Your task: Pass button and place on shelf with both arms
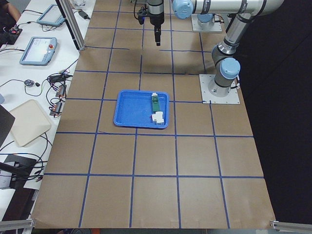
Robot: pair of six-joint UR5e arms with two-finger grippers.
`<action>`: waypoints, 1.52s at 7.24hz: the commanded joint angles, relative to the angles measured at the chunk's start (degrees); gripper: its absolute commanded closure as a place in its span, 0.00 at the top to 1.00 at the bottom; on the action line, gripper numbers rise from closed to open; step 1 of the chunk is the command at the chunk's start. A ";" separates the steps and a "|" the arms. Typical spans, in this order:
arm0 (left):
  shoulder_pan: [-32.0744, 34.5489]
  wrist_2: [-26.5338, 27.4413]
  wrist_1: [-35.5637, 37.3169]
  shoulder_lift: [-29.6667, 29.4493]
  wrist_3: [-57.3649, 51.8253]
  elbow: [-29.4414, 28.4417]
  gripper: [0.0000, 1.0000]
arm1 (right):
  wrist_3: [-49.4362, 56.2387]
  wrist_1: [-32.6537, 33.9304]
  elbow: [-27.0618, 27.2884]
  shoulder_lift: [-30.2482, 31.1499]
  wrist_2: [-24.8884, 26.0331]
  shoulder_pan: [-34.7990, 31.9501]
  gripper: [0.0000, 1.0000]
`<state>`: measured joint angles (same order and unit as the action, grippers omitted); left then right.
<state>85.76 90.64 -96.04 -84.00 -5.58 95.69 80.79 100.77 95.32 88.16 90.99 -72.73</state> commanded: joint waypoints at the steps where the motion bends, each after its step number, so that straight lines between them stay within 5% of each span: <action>1: 0.20 0.06 -0.12 0.42 -0.48 0.29 1.00 | -28.69 -0.93 -0.48 0.61 -0.55 -16.14 1.00; 3: 0.20 0.24 -0.03 0.07 -0.57 0.46 1.00 | -50.55 -2.14 -5.80 0.17 -0.02 -21.83 1.00; 6: 0.20 -0.11 -0.03 0.33 -0.66 0.38 1.00 | -69.56 -6.63 -8.74 -0.70 -0.63 -15.63 1.00; 11: 0.20 0.24 -0.03 0.33 -0.57 0.47 1.00 | -79.38 -11.39 -9.27 -0.88 -0.72 -14.45 1.00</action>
<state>85.96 90.78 -96.07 -83.63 -6.18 96.07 1.84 89.80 86.43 87.17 90.34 -87.31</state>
